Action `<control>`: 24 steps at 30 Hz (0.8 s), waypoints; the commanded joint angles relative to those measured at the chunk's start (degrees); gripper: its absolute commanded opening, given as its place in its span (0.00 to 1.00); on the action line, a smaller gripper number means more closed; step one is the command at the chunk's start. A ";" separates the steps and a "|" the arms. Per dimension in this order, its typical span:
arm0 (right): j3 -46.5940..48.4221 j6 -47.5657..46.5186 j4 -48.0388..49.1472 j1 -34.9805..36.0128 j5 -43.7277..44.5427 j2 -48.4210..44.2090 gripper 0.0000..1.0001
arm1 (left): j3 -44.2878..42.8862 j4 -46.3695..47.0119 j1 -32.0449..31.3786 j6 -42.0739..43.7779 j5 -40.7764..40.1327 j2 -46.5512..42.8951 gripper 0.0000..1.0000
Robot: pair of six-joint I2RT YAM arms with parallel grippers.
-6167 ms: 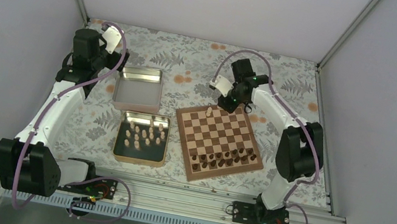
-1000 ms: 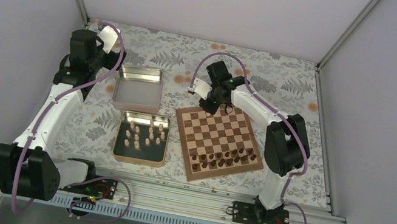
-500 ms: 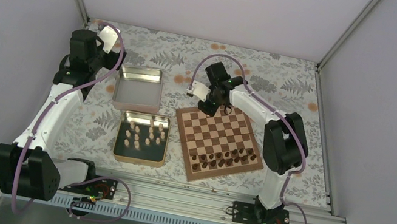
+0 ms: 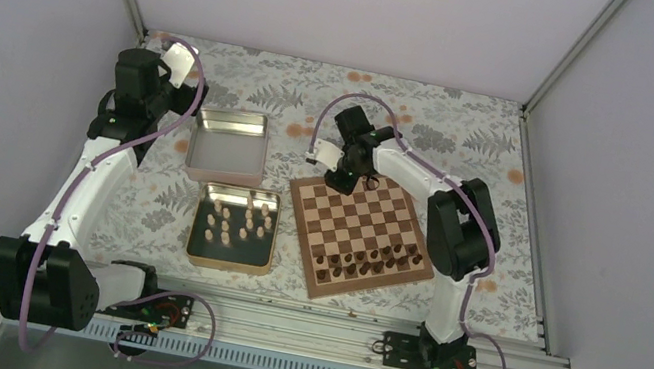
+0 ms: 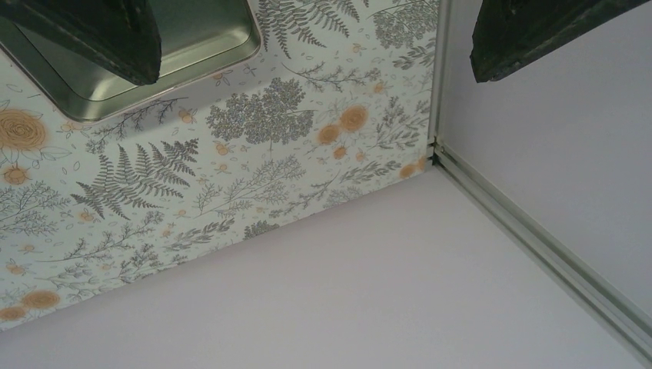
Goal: Set up the chess pieces on the board
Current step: Place the chess piece on the chessboard.
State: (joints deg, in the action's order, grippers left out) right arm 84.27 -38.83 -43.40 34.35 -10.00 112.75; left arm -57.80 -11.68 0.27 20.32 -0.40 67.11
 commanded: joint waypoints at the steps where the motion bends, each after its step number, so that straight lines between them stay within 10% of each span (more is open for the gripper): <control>1: 1.92 -0.81 -0.20 -0.42 -0.96 0.85 0.13 | -0.40 0.48 0.42 -0.63 0.60 -0.33 1.00; 24: 2.61 -0.90 -3.12 0.24 -1.65 0.06 0.13 | -0.82 0.17 0.41 -0.54 0.70 -0.37 1.00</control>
State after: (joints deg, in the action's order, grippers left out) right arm 85.82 -39.20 -45.52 34.41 -10.44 112.81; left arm -57.80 -11.70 0.27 20.32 -0.38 67.11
